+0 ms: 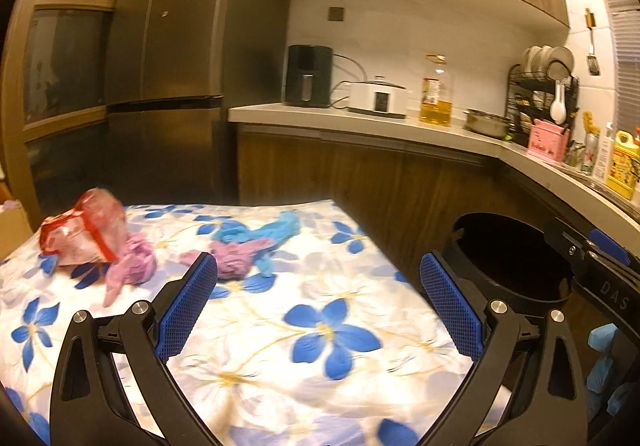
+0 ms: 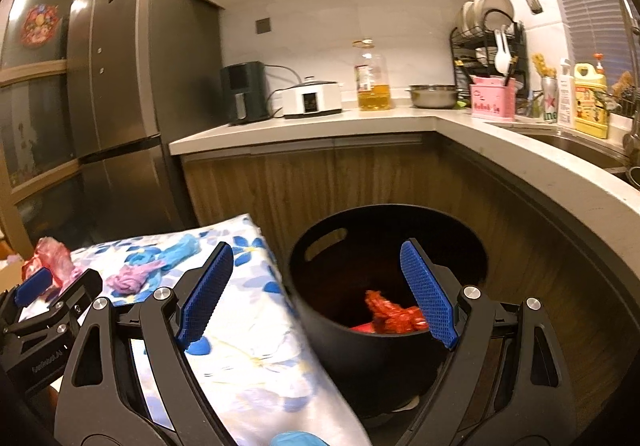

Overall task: Collect trash
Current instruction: 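Move both tools back toward the remaining pink bag and gloves on the table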

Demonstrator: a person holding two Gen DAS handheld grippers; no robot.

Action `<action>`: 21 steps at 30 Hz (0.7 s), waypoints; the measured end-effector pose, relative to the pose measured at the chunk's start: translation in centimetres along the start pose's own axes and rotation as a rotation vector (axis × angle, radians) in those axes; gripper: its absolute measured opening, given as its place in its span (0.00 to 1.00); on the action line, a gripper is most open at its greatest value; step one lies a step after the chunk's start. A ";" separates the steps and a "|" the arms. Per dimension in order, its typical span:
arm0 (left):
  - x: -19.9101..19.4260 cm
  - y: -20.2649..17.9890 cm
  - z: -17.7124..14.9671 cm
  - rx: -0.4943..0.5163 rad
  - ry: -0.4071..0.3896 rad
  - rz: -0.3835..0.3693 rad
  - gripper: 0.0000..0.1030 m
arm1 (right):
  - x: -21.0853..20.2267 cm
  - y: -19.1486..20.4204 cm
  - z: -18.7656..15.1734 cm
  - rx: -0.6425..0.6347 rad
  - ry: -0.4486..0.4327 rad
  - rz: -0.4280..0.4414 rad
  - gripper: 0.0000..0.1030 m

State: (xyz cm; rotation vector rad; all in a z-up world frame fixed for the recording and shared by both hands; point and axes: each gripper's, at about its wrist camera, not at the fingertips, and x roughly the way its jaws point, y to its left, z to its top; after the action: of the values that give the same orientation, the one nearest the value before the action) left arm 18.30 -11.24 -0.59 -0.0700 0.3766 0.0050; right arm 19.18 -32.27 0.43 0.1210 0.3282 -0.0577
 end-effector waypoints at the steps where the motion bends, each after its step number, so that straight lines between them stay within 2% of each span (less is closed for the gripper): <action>1: -0.1 0.6 0.0 -0.007 0.001 0.009 0.94 | 0.1 0.6 -0.1 -0.006 0.003 0.009 0.82; 21: -1.0 8.8 -1.0 -0.081 0.010 0.153 0.94 | 2.3 10.3 -2.1 -0.094 0.061 0.150 0.82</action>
State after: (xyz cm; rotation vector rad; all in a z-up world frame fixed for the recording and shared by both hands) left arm 16.91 -2.51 -1.72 -0.1210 0.3908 0.1713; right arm 21.51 -21.91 -1.16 0.0543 0.3813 0.1095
